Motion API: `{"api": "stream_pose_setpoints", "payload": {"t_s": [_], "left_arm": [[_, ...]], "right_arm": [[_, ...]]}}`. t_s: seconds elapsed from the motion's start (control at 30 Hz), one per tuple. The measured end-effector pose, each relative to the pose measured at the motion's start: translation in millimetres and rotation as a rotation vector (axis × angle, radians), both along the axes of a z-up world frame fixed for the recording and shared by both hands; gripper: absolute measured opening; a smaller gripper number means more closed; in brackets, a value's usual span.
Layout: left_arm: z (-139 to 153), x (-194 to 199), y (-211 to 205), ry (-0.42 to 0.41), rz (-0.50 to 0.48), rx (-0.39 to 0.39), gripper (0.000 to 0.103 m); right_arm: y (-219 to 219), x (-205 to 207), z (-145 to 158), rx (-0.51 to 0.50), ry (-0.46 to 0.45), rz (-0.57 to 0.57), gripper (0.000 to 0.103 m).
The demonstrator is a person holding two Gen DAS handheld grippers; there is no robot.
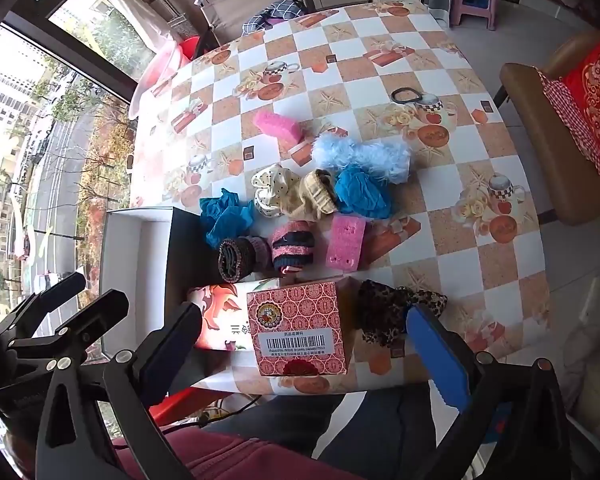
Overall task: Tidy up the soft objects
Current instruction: 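Move both tools toward the pile of soft items on the table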
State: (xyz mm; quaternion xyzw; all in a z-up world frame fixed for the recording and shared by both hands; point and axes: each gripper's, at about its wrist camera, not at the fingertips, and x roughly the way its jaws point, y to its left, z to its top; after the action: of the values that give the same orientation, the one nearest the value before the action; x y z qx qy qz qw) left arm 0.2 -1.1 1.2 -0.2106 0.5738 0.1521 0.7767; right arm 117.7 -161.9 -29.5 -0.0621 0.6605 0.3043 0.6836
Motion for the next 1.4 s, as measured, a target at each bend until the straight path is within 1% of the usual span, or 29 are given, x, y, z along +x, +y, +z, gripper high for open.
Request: {"api": "stream_pose_setpoints", "payload": {"t_s": [0.1, 0.17, 0.3, 0.33, 0.37, 0.53, 0.7, 0.77, 0.97, 1.0, 1.1, 1.2, 1.3, 1.37, 1.4], "left_arm": [[2, -1, -1, 0.0, -0.001, 0.004, 0.103], [0, 1, 1, 0.014, -0.002, 0.006, 0.103], [0, 0, 2, 0.008, 0.002, 0.0, 0.103], [-1, -9, 4, 0.01, 0.002, -0.001, 0.103], [-1, -10, 4, 0.011, 0.002, -0.002, 0.103], [-2, -8, 1, 0.018, 0.0, 0.029, 0.103], [1, -6, 2, -0.001, 0.002, 0.034, 0.103], [3, -4, 1, -0.01, 0.0, 0.055, 0.103], [4, -2, 4, -0.015, 0.006, 0.031, 0.103], [4, -1, 5, -0.012, 0.006, 0.028, 0.103], [0, -1, 9, 0.004, 0.005, -0.018, 0.103], [0, 2, 14, -0.002, 0.003, -0.026, 0.103], [-5, 6, 18, 0.031, 0.007, -0.005, 0.103], [-13, 10, 21, 0.072, 0.01, 0.033, 0.103], [-17, 11, 22, 0.086, 0.01, 0.028, 0.103]], "right_arm": [[-1, -1, 0, 0.003, 0.006, 0.002, 0.103], [-1, -1, 0, -0.004, 0.002, 0.003, 0.103], [-1, -8, 2, -0.008, 0.003, 0.006, 0.103], [0, -8, 2, 0.008, -0.006, 0.005, 0.103], [-1, -8, 2, 0.008, -0.005, 0.004, 0.103], [-1, -6, 2, 0.004, -0.006, -0.005, 0.103], [-3, -8, 2, -0.007, -0.01, -0.014, 0.103], [-4, -7, 1, -0.013, -0.004, -0.017, 0.103], [-5, -7, 2, -0.059, -0.008, -0.027, 0.103], [-6, -7, 3, -0.049, 0.0, -0.03, 0.103], [-10, -4, 4, -0.036, 0.004, -0.05, 0.103], [-16, 0, 4, -0.047, 0.031, -0.079, 0.103], [-24, 1, 2, -0.048, 0.048, -0.109, 0.103], [-29, 2, -1, -0.039, 0.046, -0.122, 0.103], [-30, 2, -4, -0.045, 0.05, -0.126, 0.103]]}}
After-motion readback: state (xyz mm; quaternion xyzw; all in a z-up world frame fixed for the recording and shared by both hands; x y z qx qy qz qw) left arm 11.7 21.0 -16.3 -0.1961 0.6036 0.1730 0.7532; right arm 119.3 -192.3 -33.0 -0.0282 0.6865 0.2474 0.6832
